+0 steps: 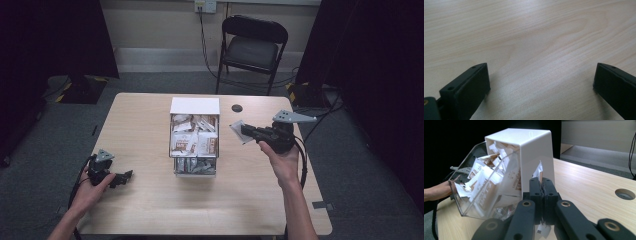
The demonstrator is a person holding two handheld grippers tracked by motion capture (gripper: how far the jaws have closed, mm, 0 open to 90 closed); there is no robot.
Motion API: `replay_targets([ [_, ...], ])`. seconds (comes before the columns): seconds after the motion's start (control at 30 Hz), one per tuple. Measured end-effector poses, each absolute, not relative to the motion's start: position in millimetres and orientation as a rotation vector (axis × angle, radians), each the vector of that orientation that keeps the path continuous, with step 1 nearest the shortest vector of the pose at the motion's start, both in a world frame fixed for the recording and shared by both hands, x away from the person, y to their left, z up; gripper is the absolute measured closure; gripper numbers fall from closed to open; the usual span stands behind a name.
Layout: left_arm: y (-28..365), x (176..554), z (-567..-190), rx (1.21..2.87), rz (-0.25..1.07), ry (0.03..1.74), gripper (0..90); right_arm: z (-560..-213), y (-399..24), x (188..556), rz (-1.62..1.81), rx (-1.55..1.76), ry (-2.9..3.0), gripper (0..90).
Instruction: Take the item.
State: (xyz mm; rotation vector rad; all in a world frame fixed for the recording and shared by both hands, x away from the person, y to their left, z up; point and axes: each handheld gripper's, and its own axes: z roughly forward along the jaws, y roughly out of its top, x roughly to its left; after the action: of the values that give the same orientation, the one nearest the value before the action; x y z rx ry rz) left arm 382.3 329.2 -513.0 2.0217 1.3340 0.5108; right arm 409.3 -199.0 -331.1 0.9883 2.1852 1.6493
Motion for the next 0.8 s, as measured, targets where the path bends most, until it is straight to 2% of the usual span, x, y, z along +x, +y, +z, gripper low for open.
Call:
replay_targets([
  [0.8, 329.3, 382.3, -512.9, 2.023, 0.511, 1.333, 0.2, -391.8, -198.2, 433.6, 1.515, 1.146, 2.279, 88.7],
])
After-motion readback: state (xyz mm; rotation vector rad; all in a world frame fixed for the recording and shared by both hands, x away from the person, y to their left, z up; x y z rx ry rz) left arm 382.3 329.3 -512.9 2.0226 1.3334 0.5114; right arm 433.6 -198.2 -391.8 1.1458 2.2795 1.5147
